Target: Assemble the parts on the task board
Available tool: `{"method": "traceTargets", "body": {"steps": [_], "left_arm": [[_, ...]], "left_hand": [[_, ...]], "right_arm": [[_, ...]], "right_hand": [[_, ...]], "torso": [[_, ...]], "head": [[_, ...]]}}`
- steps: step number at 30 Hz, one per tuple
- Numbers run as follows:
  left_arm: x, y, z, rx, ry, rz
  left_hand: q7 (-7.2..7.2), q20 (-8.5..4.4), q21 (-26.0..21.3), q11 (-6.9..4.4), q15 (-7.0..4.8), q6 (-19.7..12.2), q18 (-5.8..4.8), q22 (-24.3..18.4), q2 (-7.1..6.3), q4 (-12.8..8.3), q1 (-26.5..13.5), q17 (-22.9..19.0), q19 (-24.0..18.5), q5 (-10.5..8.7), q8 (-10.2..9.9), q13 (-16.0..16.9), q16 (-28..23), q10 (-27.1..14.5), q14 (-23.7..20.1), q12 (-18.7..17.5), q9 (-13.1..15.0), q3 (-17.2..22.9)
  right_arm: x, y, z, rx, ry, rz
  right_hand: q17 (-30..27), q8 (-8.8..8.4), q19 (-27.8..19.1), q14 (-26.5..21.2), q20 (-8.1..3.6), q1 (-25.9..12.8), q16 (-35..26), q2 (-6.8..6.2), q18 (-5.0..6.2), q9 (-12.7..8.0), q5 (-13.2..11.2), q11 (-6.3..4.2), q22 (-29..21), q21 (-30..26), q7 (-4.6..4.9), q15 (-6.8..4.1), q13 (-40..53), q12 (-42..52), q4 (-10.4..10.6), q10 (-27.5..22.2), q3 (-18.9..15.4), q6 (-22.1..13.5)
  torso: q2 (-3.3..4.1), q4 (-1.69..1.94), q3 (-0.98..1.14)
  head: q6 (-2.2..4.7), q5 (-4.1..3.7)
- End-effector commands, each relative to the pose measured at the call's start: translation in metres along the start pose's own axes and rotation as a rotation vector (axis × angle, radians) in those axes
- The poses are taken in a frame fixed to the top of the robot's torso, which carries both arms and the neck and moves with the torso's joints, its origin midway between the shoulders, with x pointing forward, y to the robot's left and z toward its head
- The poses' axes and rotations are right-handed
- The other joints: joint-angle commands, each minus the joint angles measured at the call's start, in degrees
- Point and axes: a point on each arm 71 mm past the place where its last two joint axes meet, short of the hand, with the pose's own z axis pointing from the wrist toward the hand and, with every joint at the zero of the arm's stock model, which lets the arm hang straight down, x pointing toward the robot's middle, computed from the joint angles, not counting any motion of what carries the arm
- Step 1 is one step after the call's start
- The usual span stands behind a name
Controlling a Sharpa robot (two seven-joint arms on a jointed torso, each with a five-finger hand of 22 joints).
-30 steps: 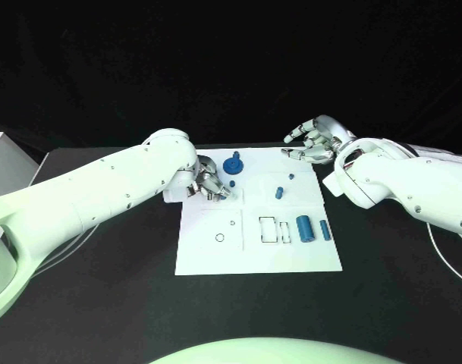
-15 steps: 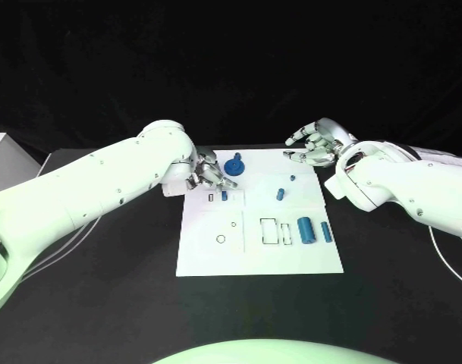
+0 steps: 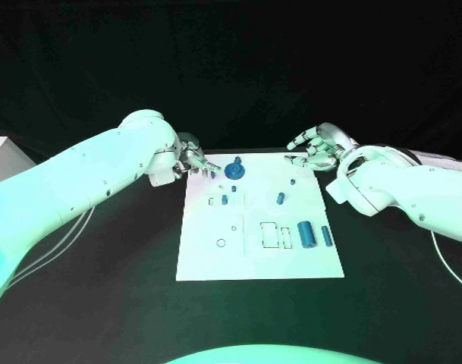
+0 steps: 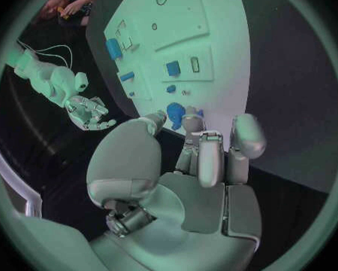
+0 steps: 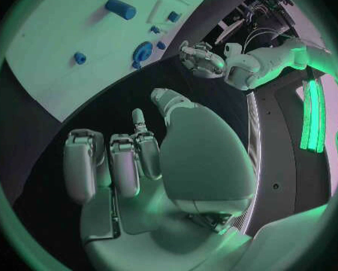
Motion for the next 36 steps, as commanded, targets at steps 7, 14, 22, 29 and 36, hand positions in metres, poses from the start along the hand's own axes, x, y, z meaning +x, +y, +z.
{"method": "traceTargets", "body": {"steps": [7,14,22,29,36], "left_arm": [[-0.020,0.002,0.006,-0.020,-0.114,-0.058],[-0.024,0.002,0.015,-0.046,-0.115,-0.075],[-0.023,0.003,0.021,-0.062,-0.112,-0.085],[-0.021,0.005,0.025,-0.073,-0.102,-0.091],[-0.017,0.003,0.027,-0.069,-0.082,-0.099]], "left_hand": [[0.84,0.95,-0.23,0.81,0.82,-0.85,0.73,-0.04,-0.16,-0.06,3.06,7.87,0.11,-0.09,-2.98,-2.27,-0.12,-1.36,3.01,-1.23,-2.68,2.52],[0.86,0.98,0.01,0.82,0.84,-0.75,0.65,0.38,-0.25,-0.05,3.24,8.17,0.39,-0.09,-3.09,-2.01,0.09,-1.12,3.16,-1.00,-2.85,2.79],[0.87,1.00,-0.01,0.83,0.85,-0.72,0.67,0.32,-0.35,-0.07,3.43,8.18,0.38,-0.10,-3.23,-2.25,0.11,-1.18,3.17,-1.09,-3.03,3.06],[0.87,1.00,0.03,0.83,0.85,-0.70,0.66,0.40,-0.39,-0.06,3.50,8.28,0.43,-0.10,-3.28,-2.15,0.18,-1.11,3.22,-1.02,-3.09,3.16],[0.85,1.01,0.13,0.83,0.86,-0.58,0.62,0.58,-0.41,-0.02,3.48,8.40,0.54,-0.12,-3.28,-2.01,0.26,-1.01,3.27,-0.91,-3.14,3.24]], "right_arm": [[0.000,0.001,-0.001,-0.013,-0.003,0.001],[0.001,0.004,-0.001,-0.018,-0.003,0.004],[0.001,0.007,0.000,-0.025,-0.003,0.006],[0.001,0.008,0.000,-0.028,-0.003,0.006],[0.002,0.009,0.000,-0.030,-0.002,0.007]], "right_hand": [[12.13,0.09,2.74,5.28,0.43,-0.55,-0.32,0.09,-0.43,0.08,0.25,0.08,7.03,-0.24,-0.04,0.11,7.42,-0.24,0.19,-0.46,0.31,-0.39],[12.16,0.09,2.73,5.29,0.43,-0.53,-0.31,0.10,-0.43,0.08,0.31,0.08,7.01,-0.26,-0.04,0.11,7.46,-0.20,0.18,-0.41,0.35,-0.40],[12.16,0.09,2.73,5.29,0.43,-0.53,-0.31,0.10,-0.43,0.08,0.31,0.08,7.01,-0.26,-0.04,0.11,7.46,-0.20,0.18,-0.41,0.35,-0.40],[12.11,0.10,2.74,5.28,0.43,-0.48,-0.33,0.10,-0.43,0.09,0.46,0.07,7.03,-0.25,-0.04,0.10,7.45,-0.20,0.16,-0.42,0.41,-0.42],[12.11,0.10,2.74,5.28,0.43,-0.48,-0.33,0.10,-0.43,0.09,0.46,0.07,7.03,-0.25,-0.04,0.10,7.45,-0.20,0.16,-0.42,0.41,-0.42]], "torso": [[0.52,-0.24,-0.14],[1.08,-0.35,-0.16],[1.92,-0.91,-0.19],[2.38,-1.20,-0.06],[2.29,-0.92,-0.23]], "head": [[0.84,-0.25],[1.38,-0.09],[2.01,0.46],[2.40,0.48],[2.07,0.38]]}}
